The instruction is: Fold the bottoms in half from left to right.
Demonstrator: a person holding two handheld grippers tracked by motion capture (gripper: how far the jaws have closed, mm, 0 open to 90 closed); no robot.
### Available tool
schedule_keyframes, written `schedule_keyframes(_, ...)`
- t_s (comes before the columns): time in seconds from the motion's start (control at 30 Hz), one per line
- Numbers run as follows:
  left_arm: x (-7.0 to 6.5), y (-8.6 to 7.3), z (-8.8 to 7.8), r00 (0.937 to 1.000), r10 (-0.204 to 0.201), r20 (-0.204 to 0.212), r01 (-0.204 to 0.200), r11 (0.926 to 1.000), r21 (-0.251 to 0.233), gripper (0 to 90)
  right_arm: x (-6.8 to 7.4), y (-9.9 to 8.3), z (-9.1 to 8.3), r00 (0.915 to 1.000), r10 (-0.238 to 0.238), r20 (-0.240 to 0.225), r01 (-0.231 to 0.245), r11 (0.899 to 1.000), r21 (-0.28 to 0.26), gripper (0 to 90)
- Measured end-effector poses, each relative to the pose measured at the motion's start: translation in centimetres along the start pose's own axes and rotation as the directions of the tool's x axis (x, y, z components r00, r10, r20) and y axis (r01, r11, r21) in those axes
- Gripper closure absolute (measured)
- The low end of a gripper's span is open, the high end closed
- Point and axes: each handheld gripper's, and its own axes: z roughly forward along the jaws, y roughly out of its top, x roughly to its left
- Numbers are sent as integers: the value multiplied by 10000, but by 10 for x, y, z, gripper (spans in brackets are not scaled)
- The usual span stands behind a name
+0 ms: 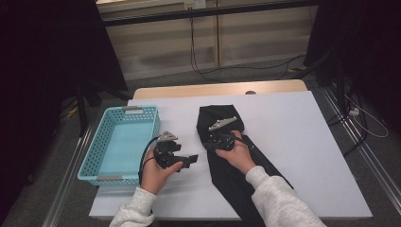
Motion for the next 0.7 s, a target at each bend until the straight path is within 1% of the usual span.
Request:
schedule_keyframes(0.03,0,0,0,10000,-2,-7,2,10000,16,132,0,0,-1,10000,52,-7,-52,10000,-9,766)
schedule_keyframes(0.07,1,0,0,10000,3,-18,-3,10000,25,132,-1,1,-3,10000,69,-25,-69,10000,-36,695)
schedule_keyframes(0.1,1,0,0,10000,-15,-7,15,10000,21,132,-1,2,-5,10000,33,-10,-33,10000,25,660)
schedule_keyframes(0.13,1,0,0,10000,-26,-8,27,10000,9,132,-1,3,-9,9998,-110,164,109,9999,81,620)
schedule_keyframes(0.17,1,0,0,10000,-26,-8,27,10000,9,132,-1,3,-9,9998,-110,164,109,9999,81,620)
schedule_keyframes(0.2,2,-1,0,10000,-23,-24,23,10000,32,132,-3,4,-18,9998,-34,187,34,10000,-1,564)
schedule_keyframes(0.23,2,-1,0,10000,-23,-24,23,10000,32,132,-3,4,-18,9998,-34,187,34,10000,-1,564)
schedule_keyframes(0.27,2,-1,0,10000,-26,-23,26,10000,33,132,-4,4,-24,9999,46,160,-44,9999,-107,544)
schedule_keyframes(0.3,2,-1,0,10000,-37,-33,37,10000,30,132,-7,5,-37,9996,178,221,-171,9994,-298,486)
schedule_keyframes(0.33,2,-1,1,10000,-44,-35,44,10000,27,132,-7,5,-37,9996,178,221,-171,9994,-298,486)
schedule_keyframes(0.37,2,-1,1,10000,-51,-35,51,10000,30,132,-8,4,-43,9993,250,261,-241,9992,-319,471)
schedule_keyframes(0.4,2,0,1,10000,-49,-39,49,10000,24,132,-10,3,-50,9992,214,341,-200,9990,-389,470)
schedule_keyframes(0.43,2,0,2,10000,-56,-42,56,10000,19,132,-13,-1,-63,9984,148,545,-123,9989,-459,456)
schedule_keyframes(0.47,2,0,2,10000,-46,-29,46,10000,39,132,-13,-1,-63,9984,148,545,-123,9989,-459,456)
schedule_keyframes(0.5,2,0,3,10000,-31,-26,31,10000,50,131,-16,-9,-76,9973,102,730,-73,9992,-397,437)
schedule_keyframes(0.53,2,1,4,10000,-35,-36,35,10000,75,132,-18,-13,-82,9962,17,872,11,9995,-318,425)
schedule_keyframes(0.57,2,1,4,10000,-35,-36,35,10000,75,132,-18,-13,-82,9962,17,872,11,9995,-318,425)
schedule_keyframes(0.6,1,2,6,10000,-1,4,1,9999,126,132,-22,-23,-93,9927,9,1206,18,9998,-222,417)
schedule_keyframes(0.63,1,2,6,10000,-1,4,1,9999,126,132,-24,-27,-98,9921,51,1257,-21,9997,-237,411)
schedule_keyframes(0.7,1,3,8,10000,4,50,-5,9999,149,132,-31,-40,-110,9899,380,1368,-323,9985,-431,405)
